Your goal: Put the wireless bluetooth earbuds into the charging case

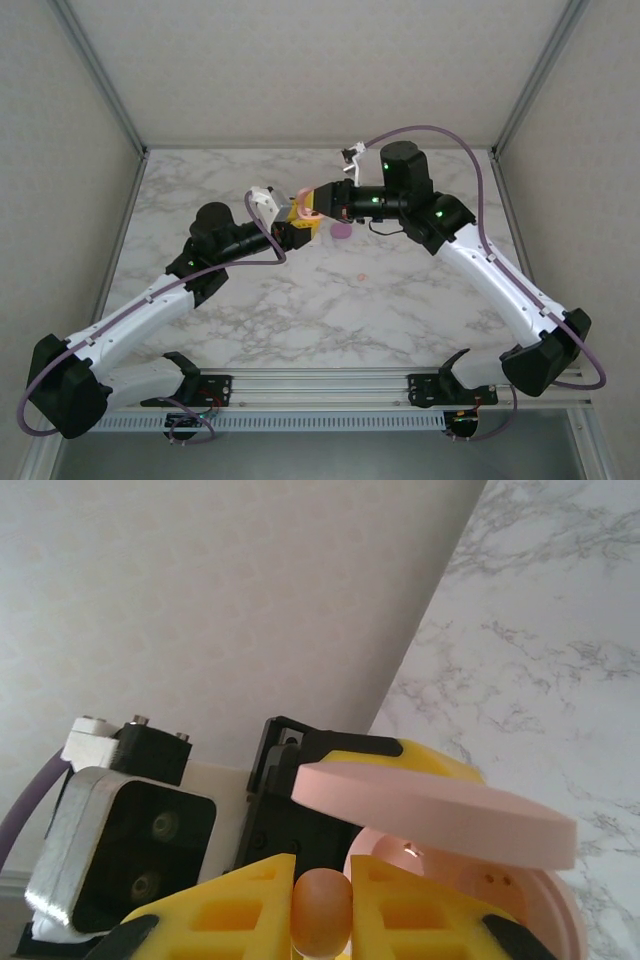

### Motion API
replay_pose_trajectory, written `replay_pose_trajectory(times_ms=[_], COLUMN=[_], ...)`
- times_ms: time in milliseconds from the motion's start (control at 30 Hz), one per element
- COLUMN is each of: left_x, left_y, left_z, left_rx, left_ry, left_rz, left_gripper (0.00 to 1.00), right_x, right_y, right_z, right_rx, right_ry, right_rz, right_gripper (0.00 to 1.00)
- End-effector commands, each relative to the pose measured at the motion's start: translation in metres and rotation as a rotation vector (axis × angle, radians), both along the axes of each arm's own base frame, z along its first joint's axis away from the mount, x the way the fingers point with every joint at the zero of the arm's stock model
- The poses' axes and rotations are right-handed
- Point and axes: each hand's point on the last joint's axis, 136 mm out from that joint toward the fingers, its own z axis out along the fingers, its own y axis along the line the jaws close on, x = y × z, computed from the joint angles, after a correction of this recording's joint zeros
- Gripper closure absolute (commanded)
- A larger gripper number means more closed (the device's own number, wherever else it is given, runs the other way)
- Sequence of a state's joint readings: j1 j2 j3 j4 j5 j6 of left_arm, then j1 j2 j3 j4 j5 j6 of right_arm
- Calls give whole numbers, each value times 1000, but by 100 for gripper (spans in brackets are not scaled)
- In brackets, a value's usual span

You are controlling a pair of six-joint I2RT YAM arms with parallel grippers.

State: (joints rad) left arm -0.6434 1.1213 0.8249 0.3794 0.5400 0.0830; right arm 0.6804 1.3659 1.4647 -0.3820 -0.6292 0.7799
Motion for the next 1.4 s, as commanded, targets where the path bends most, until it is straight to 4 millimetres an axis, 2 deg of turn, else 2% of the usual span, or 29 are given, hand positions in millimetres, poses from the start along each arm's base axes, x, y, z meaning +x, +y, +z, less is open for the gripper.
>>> replay_pose_trajectory(times_ms=[0, 133, 367, 567, 867, 1133, 1367], left_x=[-2, -1, 1, 1, -1, 0, -1], left_y=[-3, -4, -6, -7, -7, -6, -7], left_z=[17, 17, 21, 18, 23, 24, 25], left_rx=[-20, -21, -27, -23, -28, -35, -37], left_ry=[-36, -36, -46, -41, -55, -59, -60], left_rz=[-7, -7, 0, -2, 2, 11, 9], left_gripper=[75, 75, 75, 75, 75, 75, 75], right_x=[2, 1, 5, 1, 4, 5, 8], right_y=[4, 5, -2, 2, 6, -5, -9], right_z=[15, 11, -17, -22, -18, -39, -39], right_rx=[23, 6, -93, -102, -77, -186, -216], right_ry=[-30, -27, 16, 24, 20, 27, 18], right_rz=[-16, -20, -72, -63, -82, -122, -143], right_gripper=[82, 82, 82, 82, 82, 79, 77])
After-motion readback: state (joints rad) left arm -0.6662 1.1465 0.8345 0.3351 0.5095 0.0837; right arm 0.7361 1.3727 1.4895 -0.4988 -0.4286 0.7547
